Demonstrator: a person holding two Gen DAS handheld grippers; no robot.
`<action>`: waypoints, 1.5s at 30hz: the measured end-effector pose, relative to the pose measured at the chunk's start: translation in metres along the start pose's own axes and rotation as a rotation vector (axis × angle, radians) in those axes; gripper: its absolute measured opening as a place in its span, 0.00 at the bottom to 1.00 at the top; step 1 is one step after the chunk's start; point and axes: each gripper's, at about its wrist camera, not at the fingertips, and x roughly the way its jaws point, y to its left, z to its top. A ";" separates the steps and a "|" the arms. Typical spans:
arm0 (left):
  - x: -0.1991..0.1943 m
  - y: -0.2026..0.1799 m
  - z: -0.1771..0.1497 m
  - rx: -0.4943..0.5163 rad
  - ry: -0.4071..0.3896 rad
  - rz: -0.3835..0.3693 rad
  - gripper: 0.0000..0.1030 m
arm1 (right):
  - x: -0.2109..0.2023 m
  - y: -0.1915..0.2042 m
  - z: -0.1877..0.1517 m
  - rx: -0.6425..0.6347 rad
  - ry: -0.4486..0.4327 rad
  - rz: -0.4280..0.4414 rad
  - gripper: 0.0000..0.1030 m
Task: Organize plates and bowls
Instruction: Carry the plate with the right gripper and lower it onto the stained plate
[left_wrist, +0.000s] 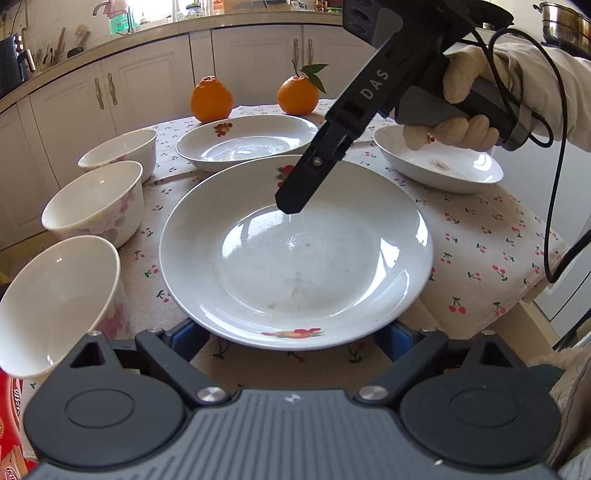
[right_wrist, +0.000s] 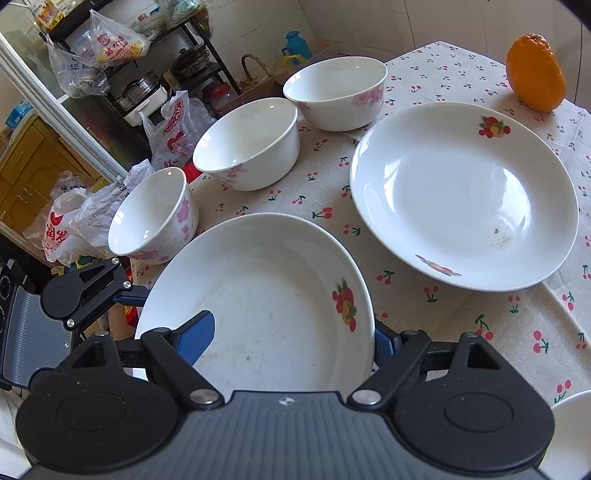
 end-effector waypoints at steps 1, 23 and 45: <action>-0.001 0.000 0.001 0.001 0.001 -0.002 0.91 | -0.001 0.000 0.000 -0.003 -0.002 -0.001 0.86; 0.015 -0.031 0.067 0.139 -0.028 -0.136 0.91 | -0.083 -0.025 -0.035 0.061 -0.145 -0.131 0.87; 0.081 -0.101 0.129 0.318 -0.041 -0.322 0.91 | -0.164 -0.096 -0.114 0.264 -0.256 -0.313 0.87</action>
